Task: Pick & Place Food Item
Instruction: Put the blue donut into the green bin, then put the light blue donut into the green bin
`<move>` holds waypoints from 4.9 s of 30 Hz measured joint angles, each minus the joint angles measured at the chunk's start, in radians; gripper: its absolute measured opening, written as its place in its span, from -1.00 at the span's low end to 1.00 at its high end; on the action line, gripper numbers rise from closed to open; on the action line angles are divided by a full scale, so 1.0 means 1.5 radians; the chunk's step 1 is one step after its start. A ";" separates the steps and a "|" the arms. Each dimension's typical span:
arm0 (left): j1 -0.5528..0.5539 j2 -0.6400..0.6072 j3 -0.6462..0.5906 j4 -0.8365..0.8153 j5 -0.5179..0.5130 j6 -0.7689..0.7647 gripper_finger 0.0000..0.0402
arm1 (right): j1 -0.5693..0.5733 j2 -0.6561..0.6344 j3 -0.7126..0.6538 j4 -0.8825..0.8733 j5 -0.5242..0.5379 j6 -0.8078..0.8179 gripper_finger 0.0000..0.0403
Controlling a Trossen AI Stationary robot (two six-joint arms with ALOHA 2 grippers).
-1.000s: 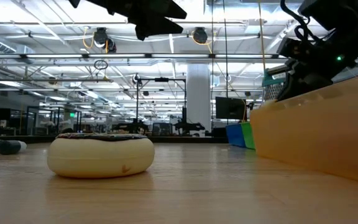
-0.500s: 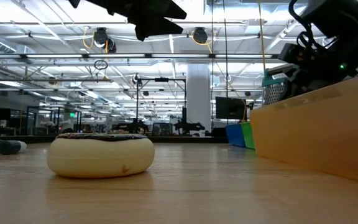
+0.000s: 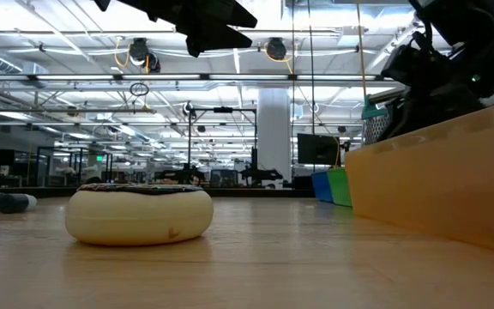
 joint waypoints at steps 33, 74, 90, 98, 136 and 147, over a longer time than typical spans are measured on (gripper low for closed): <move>0.000 0.000 0.000 0.001 0.000 -0.004 0.25 | -0.019 -0.006 0.001 -0.021 -0.030 0.046 -0.41; 0.070 0.017 -0.001 -0.344 -0.169 -0.294 0.25 | -0.018 -0.195 0.001 0.157 -0.032 -0.034 -0.40; 0.103 0.179 -0.001 -0.398 -0.117 -0.186 0.25 | -0.017 -0.172 0.001 0.207 -0.032 -0.060 -0.43; 0.103 0.258 0.003 -0.397 -0.144 -0.182 0.25 | -0.017 -0.165 0.000 0.206 -0.031 -0.060 -0.43; 0.068 0.266 0.212 -0.397 0.279 -0.010 -0.93 | -0.017 -0.119 0.000 0.204 -0.030 -0.060 -0.43; 0.076 0.172 0.122 -0.188 0.549 0.046 -0.96 | -0.017 -0.028 0.001 0.254 -0.080 -0.065 -0.36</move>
